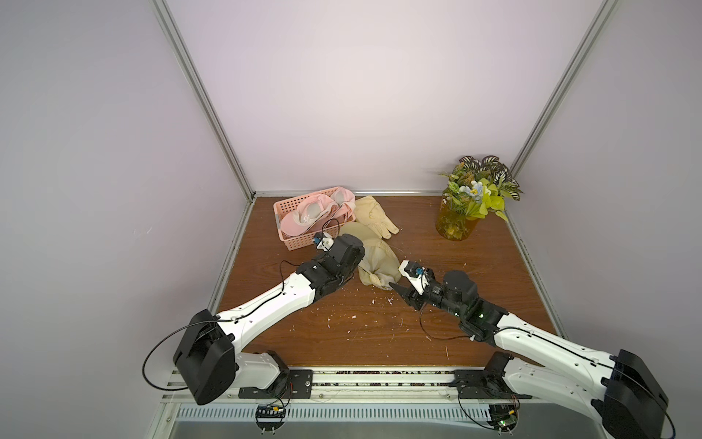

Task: Turn the baseball cap inside out
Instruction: Turn over the baseball cap.

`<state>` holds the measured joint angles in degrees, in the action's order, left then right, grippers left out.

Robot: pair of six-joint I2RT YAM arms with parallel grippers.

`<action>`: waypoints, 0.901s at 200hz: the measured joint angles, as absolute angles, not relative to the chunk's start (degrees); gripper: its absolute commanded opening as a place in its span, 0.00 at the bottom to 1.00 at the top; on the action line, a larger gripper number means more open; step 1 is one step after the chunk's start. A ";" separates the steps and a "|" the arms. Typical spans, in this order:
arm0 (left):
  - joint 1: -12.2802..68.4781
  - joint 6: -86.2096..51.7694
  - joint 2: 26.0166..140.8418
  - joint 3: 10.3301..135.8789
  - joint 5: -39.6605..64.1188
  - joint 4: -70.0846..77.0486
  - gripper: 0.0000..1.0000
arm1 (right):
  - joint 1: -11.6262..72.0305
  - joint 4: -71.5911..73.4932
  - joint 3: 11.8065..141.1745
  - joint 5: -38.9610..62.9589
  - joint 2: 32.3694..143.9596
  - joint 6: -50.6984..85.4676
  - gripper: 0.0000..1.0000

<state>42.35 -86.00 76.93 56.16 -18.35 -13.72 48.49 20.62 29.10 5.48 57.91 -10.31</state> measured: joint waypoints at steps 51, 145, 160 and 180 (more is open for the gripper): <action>42.37 -88.42 77.06 56.34 -18.98 -14.98 0.00 | 51.53 22.04 31.00 3.29 66.72 -12.99 0.57; 42.37 -89.41 74.87 55.92 -20.64 -14.59 0.00 | 52.93 21.71 35.62 3.20 74.87 -12.58 0.30; 42.37 -89.34 74.87 55.72 -20.23 -14.17 0.00 | 52.90 22.15 36.25 3.27 76.62 -12.27 0.17; 42.37 -88.27 74.83 55.53 -19.59 -13.47 0.00 | 52.73 21.89 37.67 5.02 78.78 -12.58 0.12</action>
<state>42.37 -88.27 74.83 55.53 -19.59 -13.47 52.73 21.89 37.67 5.02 78.78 -12.58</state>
